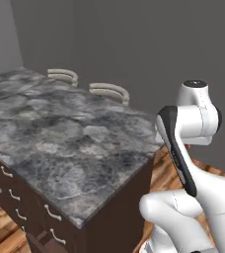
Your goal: Retrieve the steak from the fridge and place it on the cutting board.
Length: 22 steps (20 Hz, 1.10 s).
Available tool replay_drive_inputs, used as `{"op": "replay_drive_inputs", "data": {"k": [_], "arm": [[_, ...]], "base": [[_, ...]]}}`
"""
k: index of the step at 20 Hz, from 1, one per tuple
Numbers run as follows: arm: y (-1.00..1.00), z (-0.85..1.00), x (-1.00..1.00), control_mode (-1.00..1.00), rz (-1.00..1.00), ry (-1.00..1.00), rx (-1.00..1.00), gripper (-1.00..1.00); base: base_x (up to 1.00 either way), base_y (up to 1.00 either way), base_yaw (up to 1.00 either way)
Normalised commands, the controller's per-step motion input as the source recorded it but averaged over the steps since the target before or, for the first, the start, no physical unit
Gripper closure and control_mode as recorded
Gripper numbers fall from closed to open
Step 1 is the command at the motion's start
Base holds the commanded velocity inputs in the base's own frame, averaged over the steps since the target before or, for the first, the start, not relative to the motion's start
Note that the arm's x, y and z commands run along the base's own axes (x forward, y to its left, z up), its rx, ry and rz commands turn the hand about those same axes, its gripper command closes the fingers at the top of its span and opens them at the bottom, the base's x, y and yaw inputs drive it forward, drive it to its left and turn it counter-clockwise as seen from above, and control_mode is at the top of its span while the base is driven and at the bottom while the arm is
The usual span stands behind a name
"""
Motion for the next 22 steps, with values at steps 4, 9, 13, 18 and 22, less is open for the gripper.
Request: {"op": "replay_drive_inputs", "data": {"k": [4, 9, 13, 18, 22], "arm": [[0.00, 0.00, 0.00, 1.00, 0.00, 0.00, 0.00, 1.00], [0.00, 0.00, 0.00, 1.00, 0.00, 0.00, 0.00, 1.00], [0.00, 0.00, 0.00, 1.00, 0.00, 0.00, 0.00, 1.00], [0.00, 0.00, 0.00, 1.00, 0.00, 0.00, 0.00, 1.00], [0.00, 0.00, 0.00, 1.00, 0.00, 0.00, 0.00, 1.00]], "base": [[-0.50, 1.00, 0.56], [-0.40, 1.00, 0.57], [-0.41, 1.00, 0.55], [-0.35, 1.00, 0.52], [-0.14, 0.96, 0.46]]}}
